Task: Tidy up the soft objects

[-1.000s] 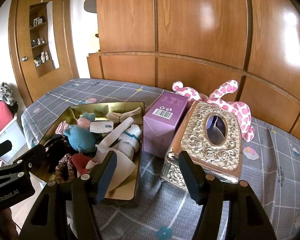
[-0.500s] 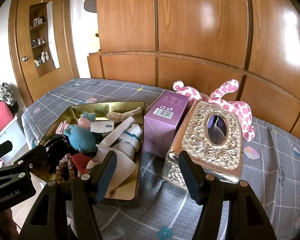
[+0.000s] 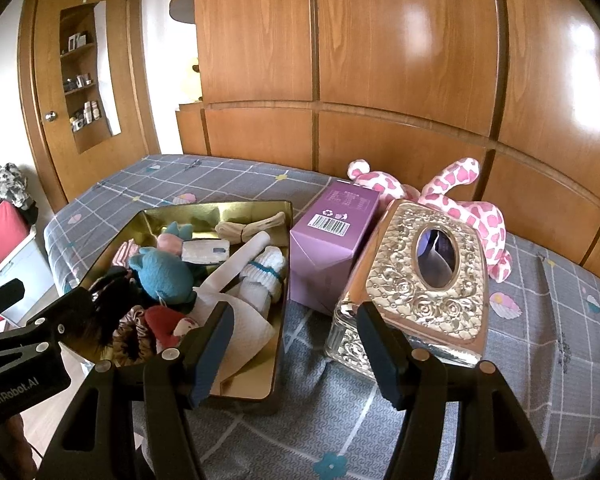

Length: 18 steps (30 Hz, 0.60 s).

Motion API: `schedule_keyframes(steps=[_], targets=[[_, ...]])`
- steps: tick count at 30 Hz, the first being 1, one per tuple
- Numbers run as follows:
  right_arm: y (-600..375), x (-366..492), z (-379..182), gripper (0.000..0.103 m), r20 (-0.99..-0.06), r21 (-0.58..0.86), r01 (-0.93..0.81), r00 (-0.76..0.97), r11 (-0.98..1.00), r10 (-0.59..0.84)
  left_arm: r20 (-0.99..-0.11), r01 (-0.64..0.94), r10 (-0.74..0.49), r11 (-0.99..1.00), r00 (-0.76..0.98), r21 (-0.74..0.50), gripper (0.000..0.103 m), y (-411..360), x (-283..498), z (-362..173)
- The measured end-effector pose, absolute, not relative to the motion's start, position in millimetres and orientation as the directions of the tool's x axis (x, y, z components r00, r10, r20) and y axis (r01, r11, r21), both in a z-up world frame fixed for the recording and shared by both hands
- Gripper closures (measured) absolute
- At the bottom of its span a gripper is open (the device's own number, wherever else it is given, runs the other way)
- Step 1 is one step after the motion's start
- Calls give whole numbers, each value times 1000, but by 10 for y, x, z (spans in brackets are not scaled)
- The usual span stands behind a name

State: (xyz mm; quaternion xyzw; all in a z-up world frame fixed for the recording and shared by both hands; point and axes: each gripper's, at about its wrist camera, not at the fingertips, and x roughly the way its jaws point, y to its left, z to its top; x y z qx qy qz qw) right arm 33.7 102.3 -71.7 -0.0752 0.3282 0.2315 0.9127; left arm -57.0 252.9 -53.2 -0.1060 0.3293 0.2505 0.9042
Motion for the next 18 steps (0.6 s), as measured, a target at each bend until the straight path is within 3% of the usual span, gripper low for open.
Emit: schedule_keyframes(steps=[18], targets=[[979, 340, -730, 38, -634, 22, -468, 677, 884, 374, -626, -509, 369, 859, 687, -52, 1, 2520, -602, -502]])
